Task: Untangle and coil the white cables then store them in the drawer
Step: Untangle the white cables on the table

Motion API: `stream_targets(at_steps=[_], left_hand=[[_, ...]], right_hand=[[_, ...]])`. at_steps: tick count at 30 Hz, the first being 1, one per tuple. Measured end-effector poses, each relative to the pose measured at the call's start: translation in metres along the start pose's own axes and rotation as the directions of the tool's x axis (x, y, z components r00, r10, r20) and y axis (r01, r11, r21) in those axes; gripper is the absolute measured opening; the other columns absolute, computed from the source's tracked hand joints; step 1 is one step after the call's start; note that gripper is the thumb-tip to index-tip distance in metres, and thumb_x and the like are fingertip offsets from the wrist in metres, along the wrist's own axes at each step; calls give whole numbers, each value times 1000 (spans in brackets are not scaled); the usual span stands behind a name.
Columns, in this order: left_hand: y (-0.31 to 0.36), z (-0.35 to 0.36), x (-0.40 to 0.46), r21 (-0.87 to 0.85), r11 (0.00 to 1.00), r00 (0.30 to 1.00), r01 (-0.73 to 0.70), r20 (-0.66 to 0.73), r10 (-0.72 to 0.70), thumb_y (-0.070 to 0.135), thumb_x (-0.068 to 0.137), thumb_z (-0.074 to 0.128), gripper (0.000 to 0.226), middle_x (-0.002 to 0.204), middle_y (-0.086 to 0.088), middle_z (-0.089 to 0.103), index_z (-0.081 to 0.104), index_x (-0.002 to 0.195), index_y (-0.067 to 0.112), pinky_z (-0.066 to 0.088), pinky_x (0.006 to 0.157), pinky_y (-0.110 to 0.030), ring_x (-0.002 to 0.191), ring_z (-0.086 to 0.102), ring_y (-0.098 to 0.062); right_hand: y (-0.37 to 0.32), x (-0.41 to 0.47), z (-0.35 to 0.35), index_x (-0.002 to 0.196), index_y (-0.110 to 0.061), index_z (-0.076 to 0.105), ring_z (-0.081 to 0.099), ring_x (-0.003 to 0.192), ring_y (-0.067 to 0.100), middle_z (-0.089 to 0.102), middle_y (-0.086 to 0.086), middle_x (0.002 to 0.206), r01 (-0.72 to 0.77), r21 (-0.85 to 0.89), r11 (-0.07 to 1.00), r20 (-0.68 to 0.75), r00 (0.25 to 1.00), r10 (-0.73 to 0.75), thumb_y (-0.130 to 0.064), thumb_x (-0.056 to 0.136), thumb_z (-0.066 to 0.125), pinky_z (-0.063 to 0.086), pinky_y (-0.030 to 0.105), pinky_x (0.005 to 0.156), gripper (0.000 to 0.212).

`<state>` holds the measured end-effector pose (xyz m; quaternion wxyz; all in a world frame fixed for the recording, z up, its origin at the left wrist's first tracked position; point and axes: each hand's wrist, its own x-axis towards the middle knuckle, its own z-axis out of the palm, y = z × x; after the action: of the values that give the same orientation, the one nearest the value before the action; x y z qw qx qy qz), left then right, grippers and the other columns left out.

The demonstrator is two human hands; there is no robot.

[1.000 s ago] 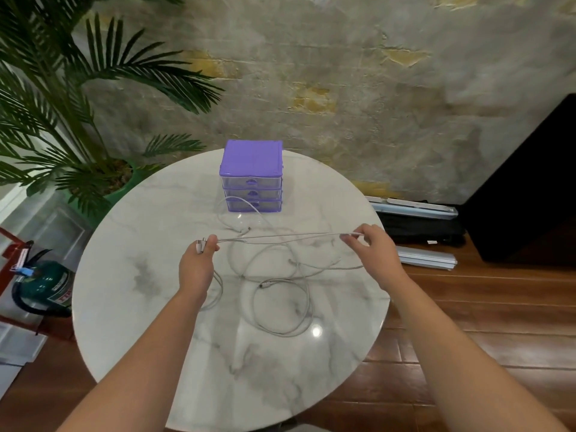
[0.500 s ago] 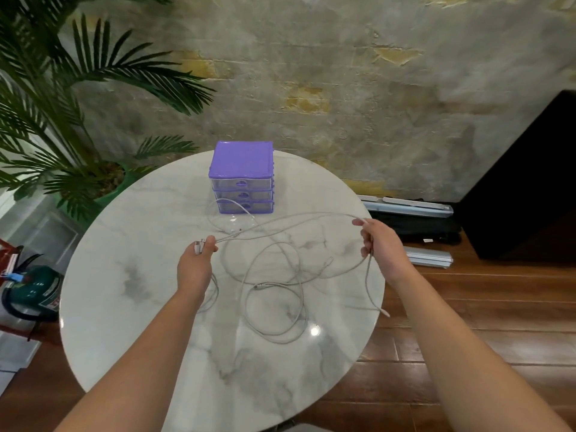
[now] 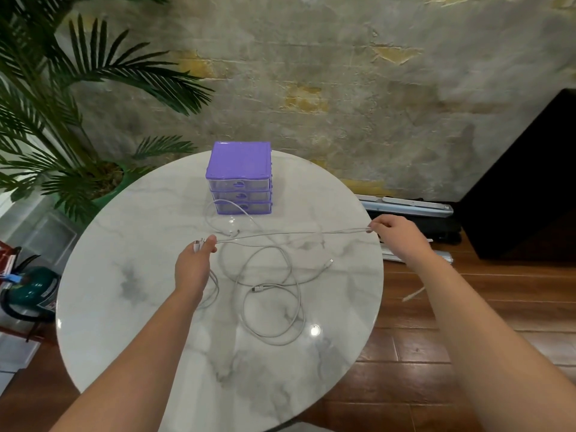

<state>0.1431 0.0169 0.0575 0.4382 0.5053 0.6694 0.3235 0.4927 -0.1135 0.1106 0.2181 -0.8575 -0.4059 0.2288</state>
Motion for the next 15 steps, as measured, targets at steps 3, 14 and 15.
stream_targets(at_steps=[3,14,15], left_hand=[[4,3,-3,22,1000,999,-9,48,8,40,93,56,34,74,0,58,63,74,14,37,65,-32,74,52,-17],[27,23,-19,-3,996,968,-89,234,87,37,92,60,32,66,9,55,61,69,15,37,61,-22,65,49,-8],[29,25,-19,-4,996,963,-90,253,88,37,92,61,31,67,9,55,62,70,14,37,62,-21,65,49,-8]], right_hand=[[11,5,8,104,-28,66,60,88,21,66,-4,97,-6,-130,991,55,998,14,-34,100,41,47,40,85,26],[-43,-14,77,124,-4,64,52,121,28,59,14,128,121,72,990,88,988,-127,-10,97,46,36,24,98,33],[-60,-21,86,129,-7,60,47,127,25,54,12,133,211,113,971,71,973,-220,-6,93,48,29,18,101,38]])
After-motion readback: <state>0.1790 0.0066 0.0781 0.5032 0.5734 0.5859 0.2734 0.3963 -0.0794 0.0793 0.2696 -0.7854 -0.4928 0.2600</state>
